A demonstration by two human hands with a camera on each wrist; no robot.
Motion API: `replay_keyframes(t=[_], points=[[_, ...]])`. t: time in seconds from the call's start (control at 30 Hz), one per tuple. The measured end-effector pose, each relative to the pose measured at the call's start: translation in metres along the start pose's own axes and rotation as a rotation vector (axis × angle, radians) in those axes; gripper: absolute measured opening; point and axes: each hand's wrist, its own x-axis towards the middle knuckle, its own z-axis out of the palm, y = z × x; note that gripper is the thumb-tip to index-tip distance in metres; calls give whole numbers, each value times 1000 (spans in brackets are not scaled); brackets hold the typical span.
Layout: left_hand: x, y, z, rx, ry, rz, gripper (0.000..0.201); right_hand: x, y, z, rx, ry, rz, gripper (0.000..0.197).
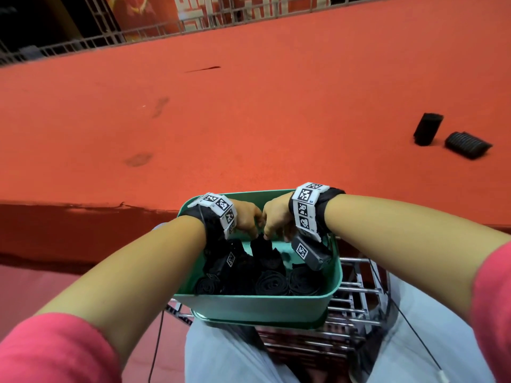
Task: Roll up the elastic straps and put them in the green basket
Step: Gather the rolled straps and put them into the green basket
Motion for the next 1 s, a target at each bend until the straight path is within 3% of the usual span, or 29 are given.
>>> replay_keyframes(t=[0.2,0.47,0.73,1.0], points=[[-24,17,-26,-102,25,-13,19,-28,5,-33,135,129,-30,32],[-39,72,-81,-217,304,12,14,-79,53,-78,279,388,-78,20],[11,161,-118,-209,542,103,21,-113,168,-109,379,674,11,17],[103,236,-117,-230,532,179,40,-111,300,-120,504,838,165,29]])
